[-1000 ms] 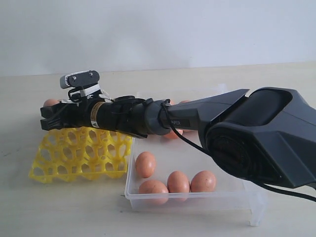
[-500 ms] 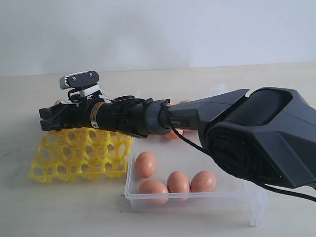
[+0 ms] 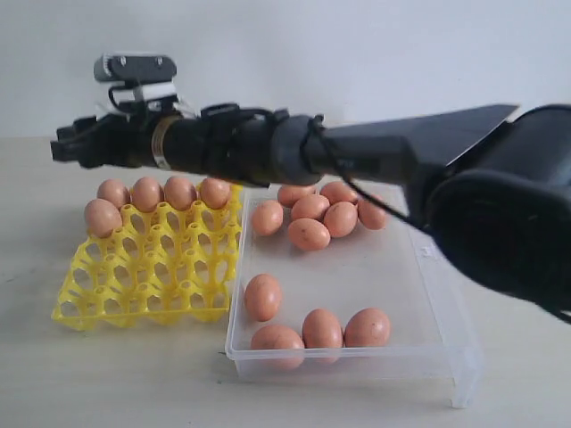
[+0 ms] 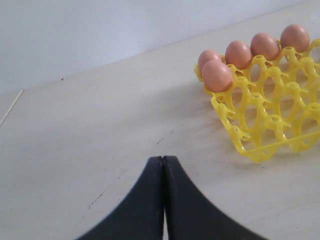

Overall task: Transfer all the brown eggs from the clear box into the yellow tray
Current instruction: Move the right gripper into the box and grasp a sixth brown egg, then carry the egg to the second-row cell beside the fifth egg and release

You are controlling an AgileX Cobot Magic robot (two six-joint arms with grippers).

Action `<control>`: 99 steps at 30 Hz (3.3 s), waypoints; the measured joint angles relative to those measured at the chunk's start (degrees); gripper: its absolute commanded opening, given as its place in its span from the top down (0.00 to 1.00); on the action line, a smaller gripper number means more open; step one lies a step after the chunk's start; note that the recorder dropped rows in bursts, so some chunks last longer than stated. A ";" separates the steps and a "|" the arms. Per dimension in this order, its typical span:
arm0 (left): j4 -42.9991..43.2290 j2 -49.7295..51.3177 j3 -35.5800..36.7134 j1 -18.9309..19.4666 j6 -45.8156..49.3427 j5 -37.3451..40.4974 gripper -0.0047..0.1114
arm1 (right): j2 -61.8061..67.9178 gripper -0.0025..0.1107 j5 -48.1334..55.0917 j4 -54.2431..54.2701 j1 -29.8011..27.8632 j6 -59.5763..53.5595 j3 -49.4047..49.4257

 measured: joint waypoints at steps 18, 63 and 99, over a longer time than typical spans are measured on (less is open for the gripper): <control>0.00 0.00 0.00 0.00 0.00 0.00 0.96 | -19.23 0.52 71.55 29.52 -3.34 -60.96 17.85; 0.00 0.00 0.00 0.00 0.00 0.00 0.96 | -9.58 0.98 71.23 28.81 -4.33 -71.74 11.28; 0.00 0.00 0.00 0.00 0.00 0.00 0.96 | 3.36 0.71 -7.15 30.97 1.04 -40.44 14.20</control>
